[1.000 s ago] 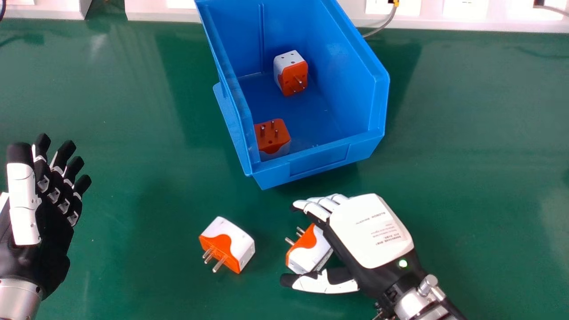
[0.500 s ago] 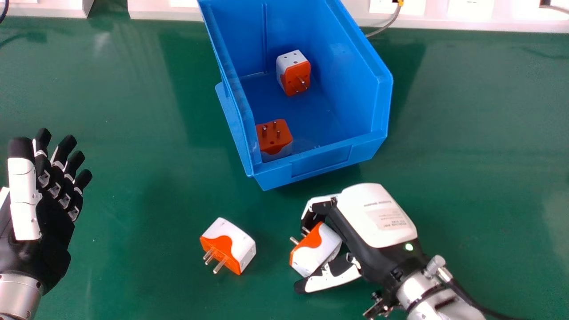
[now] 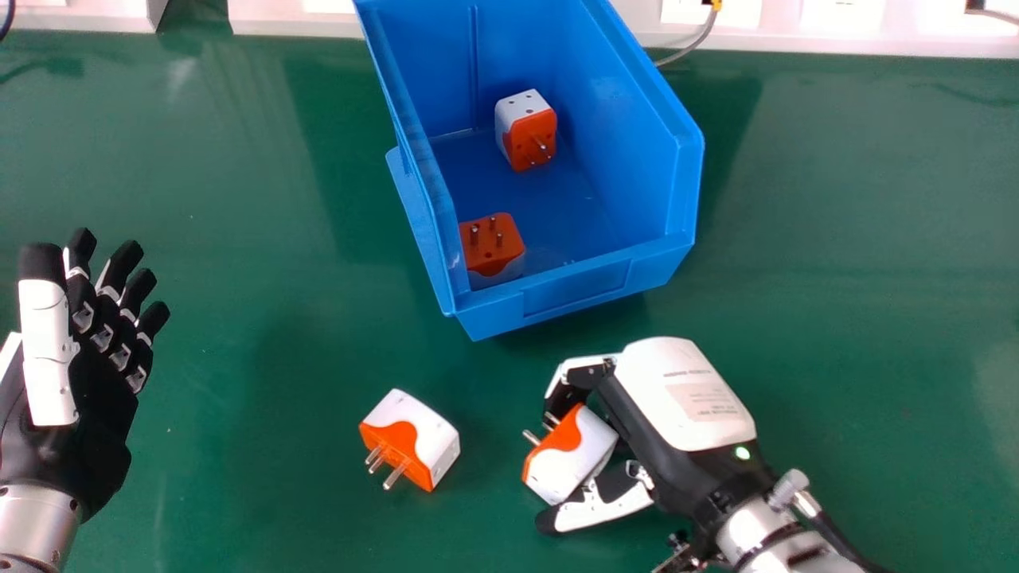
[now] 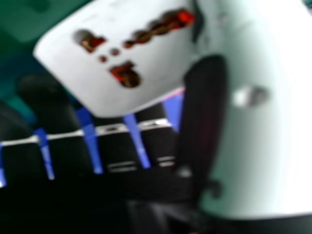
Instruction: Pick all objects and put in blue box
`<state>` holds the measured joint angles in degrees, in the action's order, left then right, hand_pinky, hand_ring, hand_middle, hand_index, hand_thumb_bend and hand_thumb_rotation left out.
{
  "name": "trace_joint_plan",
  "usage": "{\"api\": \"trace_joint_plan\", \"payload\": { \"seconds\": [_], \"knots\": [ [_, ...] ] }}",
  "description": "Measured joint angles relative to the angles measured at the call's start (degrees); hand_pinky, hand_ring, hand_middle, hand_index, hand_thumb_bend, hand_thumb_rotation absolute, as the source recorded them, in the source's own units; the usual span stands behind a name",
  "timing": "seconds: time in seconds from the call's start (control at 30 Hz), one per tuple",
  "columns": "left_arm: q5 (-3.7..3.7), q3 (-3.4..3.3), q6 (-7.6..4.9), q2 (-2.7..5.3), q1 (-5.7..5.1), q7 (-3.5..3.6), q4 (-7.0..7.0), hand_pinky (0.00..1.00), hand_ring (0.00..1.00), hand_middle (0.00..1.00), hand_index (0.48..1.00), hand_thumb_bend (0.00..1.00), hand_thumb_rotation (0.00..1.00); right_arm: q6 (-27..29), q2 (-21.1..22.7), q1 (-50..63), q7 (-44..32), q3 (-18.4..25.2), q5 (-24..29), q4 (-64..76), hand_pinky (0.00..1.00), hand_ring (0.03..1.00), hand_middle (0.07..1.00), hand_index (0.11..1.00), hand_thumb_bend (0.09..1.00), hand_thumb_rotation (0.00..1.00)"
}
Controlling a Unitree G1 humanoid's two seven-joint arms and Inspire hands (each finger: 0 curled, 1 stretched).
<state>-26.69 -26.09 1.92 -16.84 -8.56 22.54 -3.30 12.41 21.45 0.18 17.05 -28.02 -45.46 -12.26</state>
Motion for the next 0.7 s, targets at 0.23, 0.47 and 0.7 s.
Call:
{"api": "trace_joint_plan", "payload": {
  "seconds": [0.23,0.47,0.7],
  "knots": [
    [0.90,0.12,-0.10,0.00,1.01,0.08,-0.97,1.00,1.00,1.00,1.000,0.85,0.97,-0.90,1.39,3.87,-0.12,5.41,-0.22,13.30,0.06,0.098,0.157,0.469,0.482,0.15],
    [1.32,0.20,-0.56,0.02,1.58,0.18,-2.05,1.00,1.00,1.00,1.000,0.84,0.97,-0.90,0.08,0.22,-2.17,9.49,0.14,20.58,0.06,0.100,0.159,0.470,0.483,0.15],
    [1.86,0.35,-1.49,0.02,2.32,0.87,-3.01,1.00,1.00,1.00,1.000,0.85,0.96,-0.53,-2.64,-12.51,-2.58,10.52,-0.19,17.60,0.07,0.105,0.165,0.469,0.481,0.16]
  ]
}}
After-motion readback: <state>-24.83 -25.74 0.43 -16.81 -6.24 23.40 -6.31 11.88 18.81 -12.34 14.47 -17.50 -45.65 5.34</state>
